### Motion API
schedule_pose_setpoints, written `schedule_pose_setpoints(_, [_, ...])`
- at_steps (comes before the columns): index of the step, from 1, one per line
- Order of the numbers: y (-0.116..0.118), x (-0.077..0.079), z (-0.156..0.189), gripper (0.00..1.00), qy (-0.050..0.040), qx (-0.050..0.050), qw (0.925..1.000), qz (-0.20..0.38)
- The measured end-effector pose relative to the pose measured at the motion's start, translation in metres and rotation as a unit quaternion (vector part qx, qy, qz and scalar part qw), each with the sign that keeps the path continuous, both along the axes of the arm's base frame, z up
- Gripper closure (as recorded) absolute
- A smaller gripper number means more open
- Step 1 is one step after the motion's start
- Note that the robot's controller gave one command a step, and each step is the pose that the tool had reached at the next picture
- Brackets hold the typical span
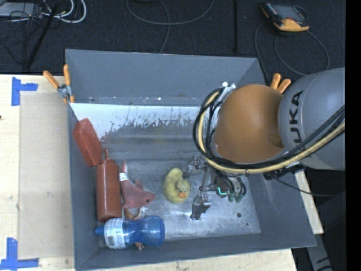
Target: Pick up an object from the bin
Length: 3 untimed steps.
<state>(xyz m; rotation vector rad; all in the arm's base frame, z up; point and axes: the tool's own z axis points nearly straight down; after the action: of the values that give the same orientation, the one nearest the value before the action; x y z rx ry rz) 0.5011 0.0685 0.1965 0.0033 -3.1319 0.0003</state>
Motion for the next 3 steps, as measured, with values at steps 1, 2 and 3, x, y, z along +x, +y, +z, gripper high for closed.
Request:
schedule_pose_setpoints(1, [0.0,0.002,0.003,0.0,-0.0037,0.0,1.0,-0.001])
schedule_pose_setpoints(2, [-0.004,0.003,-0.048,0.0,-0.0073,0.001,1.0,0.004])
schedule_pose_setpoints(3, [0.037,-0.015,-0.085,0.0,-0.0213,0.005,0.999,0.038])
